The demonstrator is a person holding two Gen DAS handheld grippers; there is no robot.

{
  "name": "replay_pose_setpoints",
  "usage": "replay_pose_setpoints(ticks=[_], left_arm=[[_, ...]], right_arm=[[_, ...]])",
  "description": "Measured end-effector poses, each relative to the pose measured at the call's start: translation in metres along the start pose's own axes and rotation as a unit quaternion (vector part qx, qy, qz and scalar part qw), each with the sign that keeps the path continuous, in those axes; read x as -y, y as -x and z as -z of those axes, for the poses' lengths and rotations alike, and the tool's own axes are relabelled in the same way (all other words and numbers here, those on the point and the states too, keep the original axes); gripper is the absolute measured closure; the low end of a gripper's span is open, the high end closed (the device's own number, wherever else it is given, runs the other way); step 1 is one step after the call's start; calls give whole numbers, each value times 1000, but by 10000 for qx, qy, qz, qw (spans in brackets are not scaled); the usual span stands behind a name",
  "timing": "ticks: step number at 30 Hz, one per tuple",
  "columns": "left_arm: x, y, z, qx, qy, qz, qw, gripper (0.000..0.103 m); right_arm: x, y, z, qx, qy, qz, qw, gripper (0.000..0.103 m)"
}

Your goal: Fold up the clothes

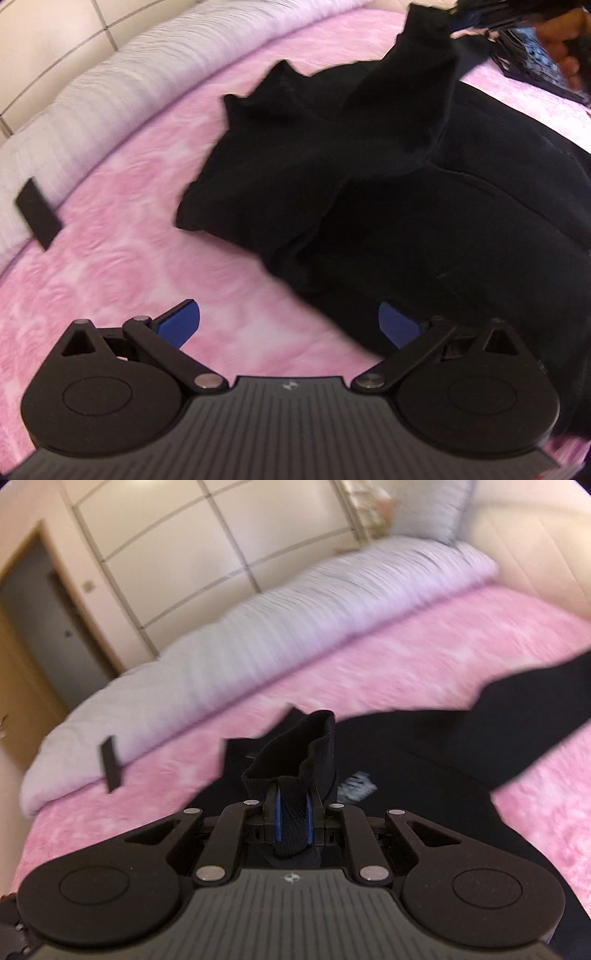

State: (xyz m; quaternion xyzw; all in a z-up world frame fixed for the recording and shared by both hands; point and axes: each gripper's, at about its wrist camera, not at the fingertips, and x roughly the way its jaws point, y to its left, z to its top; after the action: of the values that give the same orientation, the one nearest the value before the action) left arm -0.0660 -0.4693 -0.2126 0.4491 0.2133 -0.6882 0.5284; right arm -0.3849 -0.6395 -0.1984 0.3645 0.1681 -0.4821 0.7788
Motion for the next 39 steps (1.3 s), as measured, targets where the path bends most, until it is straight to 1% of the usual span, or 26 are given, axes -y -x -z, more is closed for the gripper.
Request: replay_pose_setpoints(ticks=[3,7,9,12,14,15,16,17,19,20,21,22,23,24,25,26,28,29,31,32,36,37,39], left_arm=[[15,-13,-14,-65,-148,87,9998,1],[18,-31,-21,-129,-257,184,9994,1],[14,-42,-21,-128,-235,194,9995,1],[12,-61,-20,-191,-118,103,9997,1],[9,-74,-17,-190,61,-20,9998,1],[7,-81,-14,-169,202,-92,9996,1],[4,-87,-12,-146,355,-158,9991,1],[1,-93,-9,-124,509,-224,9984,2],[-8,-103,-4,-41,947,-307,9950,9],[-11,-106,-2,13,1150,-395,9926,10],[-13,-108,0,64,1355,-502,9895,14],[-16,-108,3,64,1538,-598,9863,27],[-19,-107,6,43,1713,-688,9828,37],[-21,-107,9,22,1887,-778,9789,55],[-24,-106,11,1,2060,-868,9747,68],[-27,-105,14,-20,2233,-957,9700,72],[-29,-97,21,-20,2443,-1188,9624,74],[-29,-96,24,-59,2525,-1215,9599,73],[-26,-97,23,-121,2517,-1275,9593,73],[-25,-98,21,-146,2591,-1332,9565,74],[-27,-98,14,-277,3084,-1524,9386,72],[-26,-97,16,-295,3148,-1566,9357,72],[-21,-94,19,-322,3157,-1669,9335,72]], right_arm=[[13,-3,0,25,-23,99,9999,90],[20,2,-2,-32,115,123,9999,90],[18,5,0,-80,225,196,9995,90],[22,3,4,-197,401,366,9983,89],[26,-4,12,-356,498,515,9968,82],[28,-8,17,-434,504,589,9960,73],[31,-11,22,-514,484,679,9952,69],[32,-13,27,-588,450,783,9942,67],[29,-11,34,-652,517,882,9926,64],[27,-9,38,-677,565,921,9918,62],[25,-7,41,-702,612,960,9910,57],[21,-4,44,-716,738,965,9900,53],[16,0,47,-734,904,930,9888,52],[12,2,49,-789,1059,863,9875,50],[9,3,52,-869,1185,788,9860,50],[6,0,53,-938,1278,679,9850,50],[0,-7,55,-1061,1443,429,9829,50],[-3,-10,56,-1122,1525,303,9814,50],[-10,-19,57,-1237,1684,11,9779,48],[-14,-26,57,-1300,1790,-194,9750,46],[-43,-57,50,-1550,2453,-1066,9510,45],[-53,-65,46,-1609,2596,-1275,9436,45],[-71,-82,39,-1725,2878,-1691,9267,45]])
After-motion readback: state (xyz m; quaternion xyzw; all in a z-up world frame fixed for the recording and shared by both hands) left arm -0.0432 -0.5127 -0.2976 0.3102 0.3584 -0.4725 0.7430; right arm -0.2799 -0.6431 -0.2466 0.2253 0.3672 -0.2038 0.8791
